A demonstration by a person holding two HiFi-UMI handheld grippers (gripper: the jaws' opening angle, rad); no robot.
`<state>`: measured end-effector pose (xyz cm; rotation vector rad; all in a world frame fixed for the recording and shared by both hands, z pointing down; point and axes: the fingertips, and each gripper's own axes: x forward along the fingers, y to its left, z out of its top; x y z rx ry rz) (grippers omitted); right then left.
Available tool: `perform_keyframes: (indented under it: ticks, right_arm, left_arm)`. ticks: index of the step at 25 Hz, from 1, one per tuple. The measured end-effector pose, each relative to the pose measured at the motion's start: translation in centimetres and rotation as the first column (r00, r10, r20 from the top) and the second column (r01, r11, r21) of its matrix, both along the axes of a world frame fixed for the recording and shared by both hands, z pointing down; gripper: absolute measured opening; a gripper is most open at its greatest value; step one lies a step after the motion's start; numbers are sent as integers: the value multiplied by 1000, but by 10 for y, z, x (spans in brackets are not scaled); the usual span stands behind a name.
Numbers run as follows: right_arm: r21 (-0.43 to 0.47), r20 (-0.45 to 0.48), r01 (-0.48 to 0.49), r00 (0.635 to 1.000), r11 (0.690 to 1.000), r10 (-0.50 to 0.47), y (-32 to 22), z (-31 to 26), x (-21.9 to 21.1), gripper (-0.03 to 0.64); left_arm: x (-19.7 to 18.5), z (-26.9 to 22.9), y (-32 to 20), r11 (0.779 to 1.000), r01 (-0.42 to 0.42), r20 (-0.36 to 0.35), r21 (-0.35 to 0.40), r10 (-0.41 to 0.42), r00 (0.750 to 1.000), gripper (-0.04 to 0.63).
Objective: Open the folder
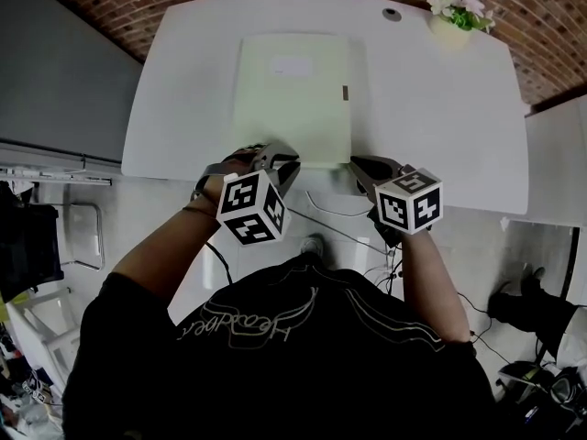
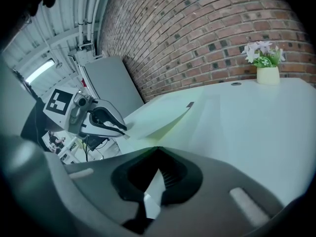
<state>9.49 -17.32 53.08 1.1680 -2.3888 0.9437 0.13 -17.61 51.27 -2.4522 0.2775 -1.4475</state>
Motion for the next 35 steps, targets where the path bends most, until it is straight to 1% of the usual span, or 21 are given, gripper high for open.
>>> perform_keyframes:
  ticks: [5, 19, 24, 35]
  right_arm:
    - [13, -34, -3, 999, 1000, 4, 0, 0, 0, 3]
    - [13, -79, -12, 997, 1000, 13, 0, 2, 0, 3]
    - [-4, -85, -20, 996, 1000, 20, 0, 3, 0, 4]
    - [-13, -85, -6, 996, 1000, 4, 0, 3, 0, 4]
  left_arm:
    - [0, -2, -1, 1000, 13, -27, -21, -13, 1000, 34]
    - [0, -8, -3, 998, 31, -75, -60, -35, 997, 31]
    - [-1, -10, -4, 997, 45, -90, -70, -51, 995, 31]
    - [-2, -11, -4, 993, 84, -98, -77, -91, 991, 32]
